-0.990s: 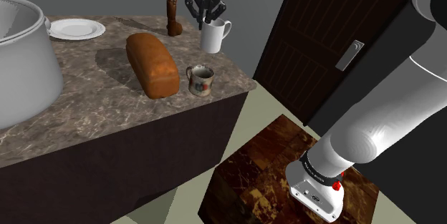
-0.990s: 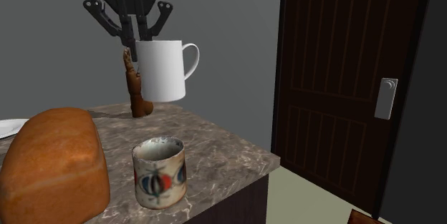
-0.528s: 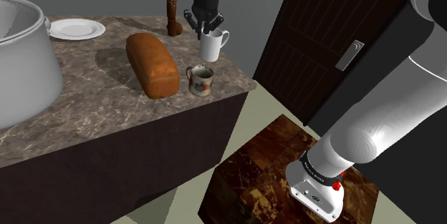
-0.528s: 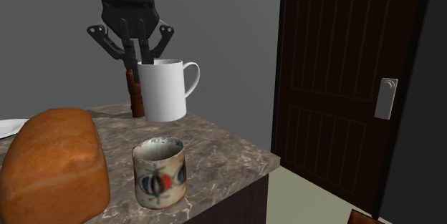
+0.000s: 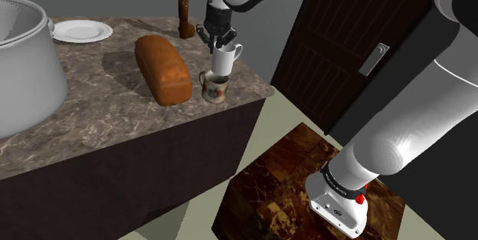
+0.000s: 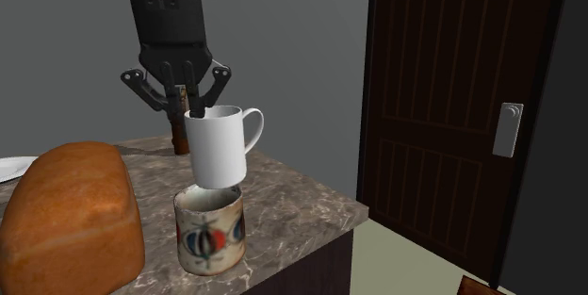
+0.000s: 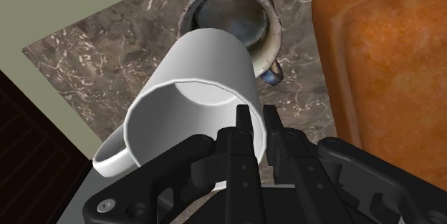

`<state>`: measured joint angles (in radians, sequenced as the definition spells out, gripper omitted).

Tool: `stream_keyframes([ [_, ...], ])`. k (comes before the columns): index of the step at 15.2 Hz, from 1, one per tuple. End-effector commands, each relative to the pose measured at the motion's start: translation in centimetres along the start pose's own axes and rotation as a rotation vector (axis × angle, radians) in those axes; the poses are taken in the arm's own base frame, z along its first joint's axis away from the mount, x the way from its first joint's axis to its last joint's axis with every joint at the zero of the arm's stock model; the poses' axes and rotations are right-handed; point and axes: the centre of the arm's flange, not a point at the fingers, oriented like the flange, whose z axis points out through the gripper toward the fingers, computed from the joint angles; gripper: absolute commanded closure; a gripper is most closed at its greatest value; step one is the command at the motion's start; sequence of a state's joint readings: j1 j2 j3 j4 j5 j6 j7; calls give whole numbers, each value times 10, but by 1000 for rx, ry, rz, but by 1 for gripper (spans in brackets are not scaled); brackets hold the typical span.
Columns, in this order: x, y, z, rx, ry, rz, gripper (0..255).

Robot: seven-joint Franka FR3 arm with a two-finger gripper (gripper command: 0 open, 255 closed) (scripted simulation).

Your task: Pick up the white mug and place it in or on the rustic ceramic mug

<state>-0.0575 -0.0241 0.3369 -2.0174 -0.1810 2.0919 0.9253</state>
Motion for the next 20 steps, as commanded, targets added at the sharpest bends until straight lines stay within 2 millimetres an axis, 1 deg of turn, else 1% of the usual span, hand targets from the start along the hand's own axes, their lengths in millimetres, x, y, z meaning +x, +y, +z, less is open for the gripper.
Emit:
stream_keyframes([
  [1,-2,-1,11,0,0,0,255],
  [8,-2,-1,11,0,0,0,255],
  [9,-2,-1,11,0,0,0,0],
  [14,-2,-1,11,0,0,0,0],
  [17,-2,-1,-29,0,0,0,0],
  [18,-2,-1,-39,0,0,0,0],
  [20,-2,-1,-39,0,0,0,0],
])
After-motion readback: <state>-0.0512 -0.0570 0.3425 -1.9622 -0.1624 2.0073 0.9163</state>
